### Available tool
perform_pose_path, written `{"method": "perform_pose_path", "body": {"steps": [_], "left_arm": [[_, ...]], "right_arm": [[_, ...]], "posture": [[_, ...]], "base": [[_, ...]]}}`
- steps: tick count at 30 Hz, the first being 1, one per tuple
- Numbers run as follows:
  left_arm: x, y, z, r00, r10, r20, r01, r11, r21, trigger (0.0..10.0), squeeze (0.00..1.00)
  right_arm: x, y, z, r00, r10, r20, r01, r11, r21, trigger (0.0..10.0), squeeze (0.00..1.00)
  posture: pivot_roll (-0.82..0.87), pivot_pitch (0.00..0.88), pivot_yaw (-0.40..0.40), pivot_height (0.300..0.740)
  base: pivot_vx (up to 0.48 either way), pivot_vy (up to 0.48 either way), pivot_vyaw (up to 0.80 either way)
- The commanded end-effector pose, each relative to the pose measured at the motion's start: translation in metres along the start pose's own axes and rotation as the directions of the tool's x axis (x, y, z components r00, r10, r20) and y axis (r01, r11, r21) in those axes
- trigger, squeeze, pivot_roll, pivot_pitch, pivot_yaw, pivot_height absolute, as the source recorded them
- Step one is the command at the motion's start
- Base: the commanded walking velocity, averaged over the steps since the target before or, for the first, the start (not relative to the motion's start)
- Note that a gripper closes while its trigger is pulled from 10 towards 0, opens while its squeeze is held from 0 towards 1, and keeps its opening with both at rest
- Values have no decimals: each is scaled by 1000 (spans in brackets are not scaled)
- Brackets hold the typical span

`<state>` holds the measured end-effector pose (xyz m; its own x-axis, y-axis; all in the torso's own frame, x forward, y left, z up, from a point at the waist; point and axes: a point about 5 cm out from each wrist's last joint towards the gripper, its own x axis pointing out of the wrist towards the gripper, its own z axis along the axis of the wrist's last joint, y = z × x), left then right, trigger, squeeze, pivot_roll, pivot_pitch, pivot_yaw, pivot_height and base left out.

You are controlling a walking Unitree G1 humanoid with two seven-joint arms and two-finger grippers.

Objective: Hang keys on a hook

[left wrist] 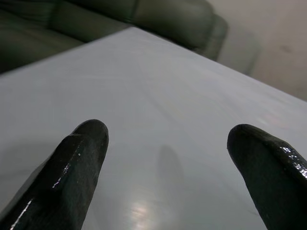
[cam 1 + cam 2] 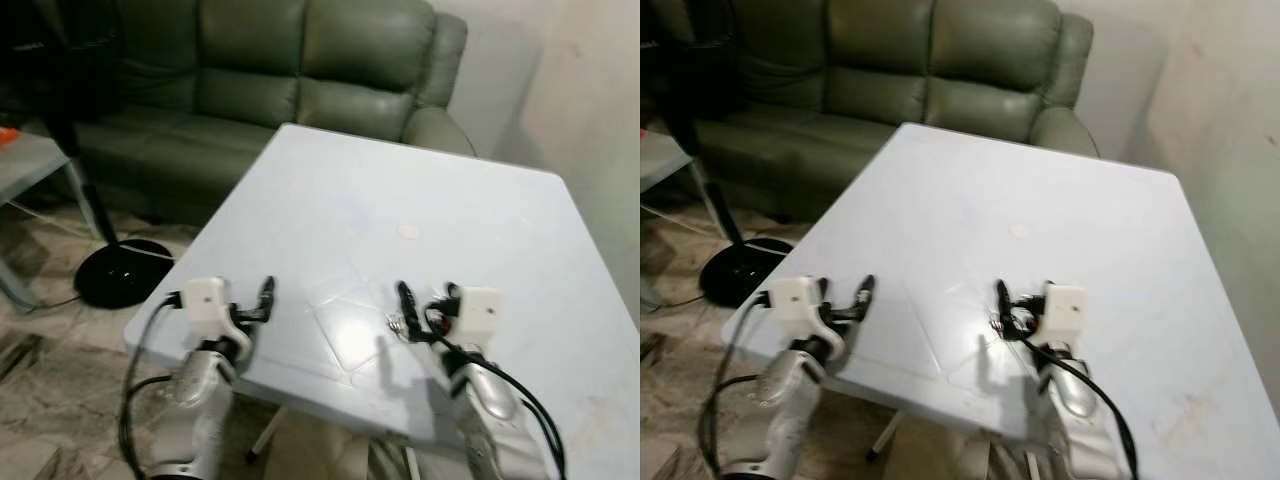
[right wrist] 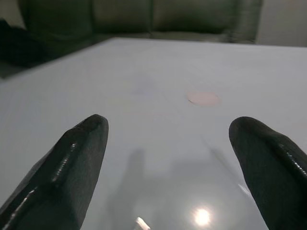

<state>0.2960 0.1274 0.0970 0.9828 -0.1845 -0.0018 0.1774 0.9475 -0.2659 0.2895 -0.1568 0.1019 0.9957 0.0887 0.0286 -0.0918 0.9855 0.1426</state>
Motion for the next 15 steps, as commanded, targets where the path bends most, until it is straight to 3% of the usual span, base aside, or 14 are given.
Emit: {"method": "perform_pose_path", "body": {"steps": [1,3,8,15], "left_arm": [[0,3,2,1000,11,2,-11,1000,0,10000,0],[0,3,2,1000,10,3,-10,1000,-2,10000,0],[-1,-2,1,1000,21,19,-21,1000,16,10000,0],[-9,-15,-9,996,-84,-22,85,996,32,10000,0]], "right_arm": [[1,2,2,1000,10,6,-10,1000,-5,10000,0],[1,2,2,1000,10,5,-10,1000,-7,10000,0],[0,2,1,1000,10,5,-10,1000,-15,10000,0],[1,-1,1,997,71,-7,-71,995,-64,10000,0]], "posture": [[41,37,-87,740],[41,37,-87,740],[41,40,-87,740],[41,39,-87,740]], "base": [[337,0,0],[322,0,0],[0,0,0],[0,0,0]]}}
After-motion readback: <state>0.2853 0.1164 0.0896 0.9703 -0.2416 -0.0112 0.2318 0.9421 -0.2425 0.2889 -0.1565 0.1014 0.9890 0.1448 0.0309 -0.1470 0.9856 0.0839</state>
